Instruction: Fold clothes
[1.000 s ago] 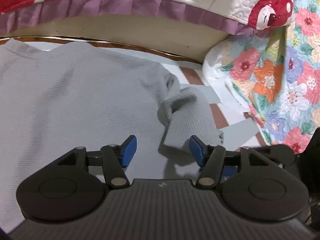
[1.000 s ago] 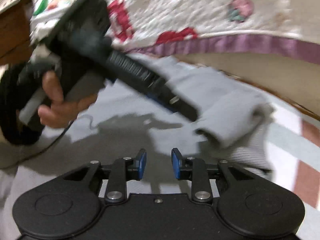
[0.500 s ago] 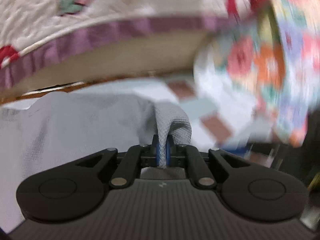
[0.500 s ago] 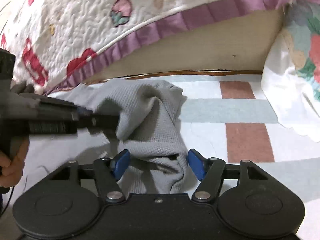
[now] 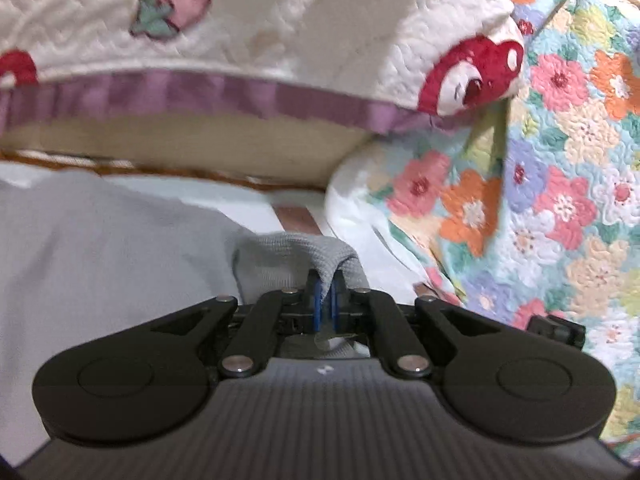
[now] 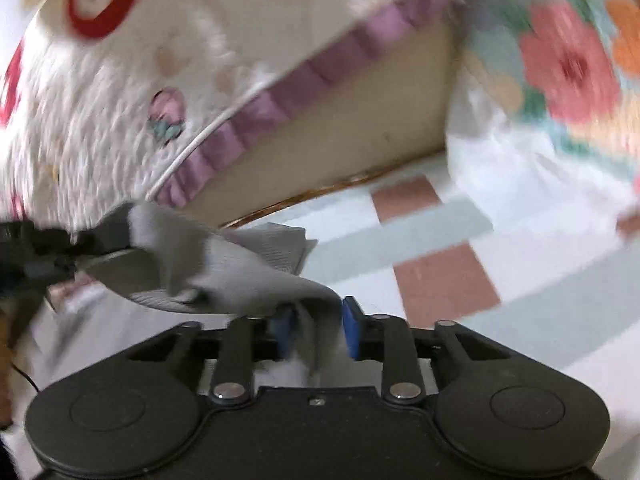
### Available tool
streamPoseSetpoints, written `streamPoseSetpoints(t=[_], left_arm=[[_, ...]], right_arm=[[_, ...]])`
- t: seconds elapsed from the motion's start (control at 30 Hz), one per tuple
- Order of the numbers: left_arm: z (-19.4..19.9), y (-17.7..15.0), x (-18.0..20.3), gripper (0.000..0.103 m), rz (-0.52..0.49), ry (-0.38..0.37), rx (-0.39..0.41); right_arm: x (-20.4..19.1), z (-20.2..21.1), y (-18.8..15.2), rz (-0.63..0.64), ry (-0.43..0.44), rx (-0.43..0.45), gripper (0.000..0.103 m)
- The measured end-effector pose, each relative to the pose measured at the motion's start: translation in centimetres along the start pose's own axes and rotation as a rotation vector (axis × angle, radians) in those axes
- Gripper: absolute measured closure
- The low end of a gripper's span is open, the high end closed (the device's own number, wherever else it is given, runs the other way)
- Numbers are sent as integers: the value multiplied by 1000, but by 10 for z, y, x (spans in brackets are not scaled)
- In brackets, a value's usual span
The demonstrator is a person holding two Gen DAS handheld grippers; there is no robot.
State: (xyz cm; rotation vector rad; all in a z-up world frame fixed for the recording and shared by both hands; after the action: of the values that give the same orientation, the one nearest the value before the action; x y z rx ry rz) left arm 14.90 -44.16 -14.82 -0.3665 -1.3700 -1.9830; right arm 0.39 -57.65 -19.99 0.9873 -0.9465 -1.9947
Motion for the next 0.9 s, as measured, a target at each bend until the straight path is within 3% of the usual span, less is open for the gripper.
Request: streamPoseSetpoints(t=[0.03, 0.17, 0.23, 0.33, 0.4, 0.5, 0.57, 0.67, 0.73, 0.8, 0.9], left_arm=[[1, -1, 3, 99, -7, -6, -3], [-5, -8, -4, 100, 83, -3, -34], [-5, -15, -7, 100, 96, -1, -44], [-5, -23, -11, 100, 108, 4, -57], [-5, -27, -15, 100, 116, 10, -66], [-5, -29, -19, 100, 131, 15, -69], [-4, -28, -18, 100, 128, 13, -64], [0, -26, -15, 100, 109, 10, -51], [2, -23, -13, 100, 92, 10, -35], [3, -21, -11, 100, 87, -2, -30], [2, -25, -6, 100, 67, -23, -54]], right_arm=[[-1, -3, 1, 2, 2, -1, 93], [35, -9, -2, -238, -82, -36, 89], [43, -3, -5, -311, -77, -35, 84], [34, 10, -7, -308, -38, -10, 78], [29, 18, -8, -321, 6, 7, 69], [26, 21, -5, -286, 41, 17, 68], [21, 15, -2, -183, 43, 12, 66], [24, 2, -3, -173, 42, -44, 69], [37, -1, -7, -273, -3, -68, 69], [51, 2, -11, -352, -61, -33, 66], [59, 5, -17, -420, -38, -8, 64]])
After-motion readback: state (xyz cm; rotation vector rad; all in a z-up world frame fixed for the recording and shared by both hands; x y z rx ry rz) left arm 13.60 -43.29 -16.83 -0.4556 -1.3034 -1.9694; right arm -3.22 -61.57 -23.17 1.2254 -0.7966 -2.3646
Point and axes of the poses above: each gripper's, at about its wrist camera, not at the fingertips, and z roughly against the way its jaws point, x to its right, y to its top, the point moved 6 cm from there along -z, roughly the way its jaws point, and after that the axes turned 9 degrees about x, right-handed, at the moved point
